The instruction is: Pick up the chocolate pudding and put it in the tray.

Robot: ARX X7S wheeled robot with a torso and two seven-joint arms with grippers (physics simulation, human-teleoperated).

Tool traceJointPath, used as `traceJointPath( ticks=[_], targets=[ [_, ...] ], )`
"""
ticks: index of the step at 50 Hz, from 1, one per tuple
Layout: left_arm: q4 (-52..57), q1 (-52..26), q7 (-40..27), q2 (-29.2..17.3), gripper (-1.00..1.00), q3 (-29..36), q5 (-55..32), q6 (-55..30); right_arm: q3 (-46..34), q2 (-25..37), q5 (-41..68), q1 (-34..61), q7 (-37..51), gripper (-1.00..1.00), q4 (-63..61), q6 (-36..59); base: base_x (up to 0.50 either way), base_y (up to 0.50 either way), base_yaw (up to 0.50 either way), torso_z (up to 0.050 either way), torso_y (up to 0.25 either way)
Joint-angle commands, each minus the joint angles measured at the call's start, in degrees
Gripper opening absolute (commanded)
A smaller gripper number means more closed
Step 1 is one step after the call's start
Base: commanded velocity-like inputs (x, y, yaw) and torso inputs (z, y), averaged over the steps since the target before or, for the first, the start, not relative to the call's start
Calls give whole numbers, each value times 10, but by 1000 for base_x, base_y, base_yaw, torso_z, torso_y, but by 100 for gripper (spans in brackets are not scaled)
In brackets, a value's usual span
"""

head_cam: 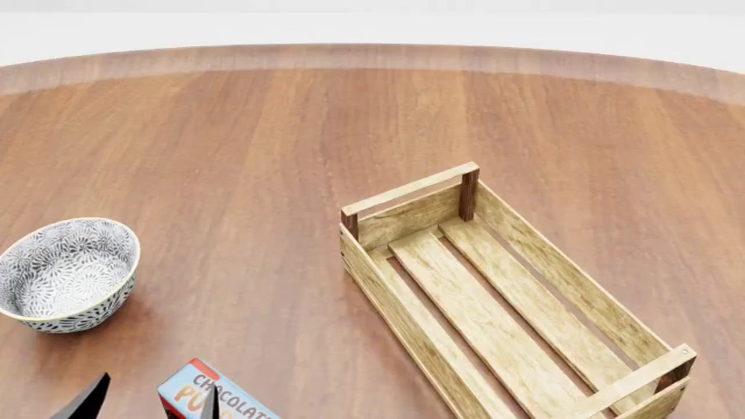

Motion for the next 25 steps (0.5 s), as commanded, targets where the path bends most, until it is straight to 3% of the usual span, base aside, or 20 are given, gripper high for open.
traceJointPath(
  ticks=[1, 25],
  targets=[
    [-2, -2, -3, -2, 100, 5, -1, 2, -4, -2, 5, 3, 0, 100, 13, -8, 0, 0, 0, 0, 0],
    [-1, -2, -10, -6, 100, 13, -2, 5, -21, -18, 6, 25, 1, 100, 70, -30, 0, 0, 0, 0, 0]
  ],
)
